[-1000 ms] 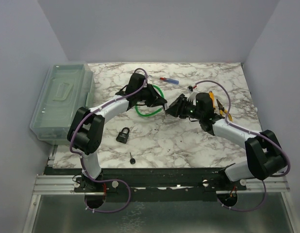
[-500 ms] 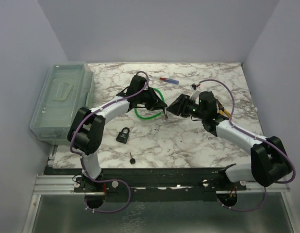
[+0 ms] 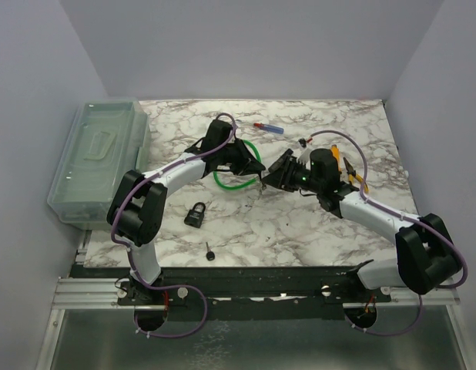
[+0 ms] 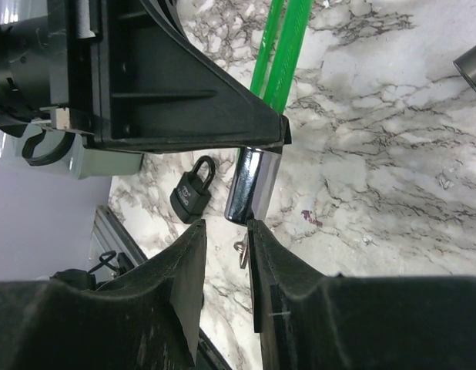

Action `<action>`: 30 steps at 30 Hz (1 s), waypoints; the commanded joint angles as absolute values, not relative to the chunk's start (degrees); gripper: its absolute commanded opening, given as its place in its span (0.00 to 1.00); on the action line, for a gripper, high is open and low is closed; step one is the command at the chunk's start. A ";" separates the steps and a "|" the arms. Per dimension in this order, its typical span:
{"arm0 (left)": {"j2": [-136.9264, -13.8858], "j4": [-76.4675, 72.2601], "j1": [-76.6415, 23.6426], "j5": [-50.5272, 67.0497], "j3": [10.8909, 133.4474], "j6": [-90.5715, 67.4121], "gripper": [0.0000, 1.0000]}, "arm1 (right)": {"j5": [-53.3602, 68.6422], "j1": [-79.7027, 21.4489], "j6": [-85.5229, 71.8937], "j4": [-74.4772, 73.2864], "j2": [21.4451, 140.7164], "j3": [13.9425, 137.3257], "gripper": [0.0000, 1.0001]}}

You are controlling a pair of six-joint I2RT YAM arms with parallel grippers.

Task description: Unlock with the key

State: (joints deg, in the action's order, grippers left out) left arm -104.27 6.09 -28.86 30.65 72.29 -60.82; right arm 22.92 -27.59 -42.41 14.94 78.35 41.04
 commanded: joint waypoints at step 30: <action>-101.71 6.33 -28.13 32.50 71.89 -61.08 0.00 | 22.23 -29.27 -43.48 15.88 81.45 38.97 0.07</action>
State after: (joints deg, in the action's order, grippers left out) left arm -104.25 6.22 -28.49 30.65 72.27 -60.60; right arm 22.20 -28.93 -43.55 15.00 80.62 39.68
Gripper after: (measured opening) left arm 0.150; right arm 0.110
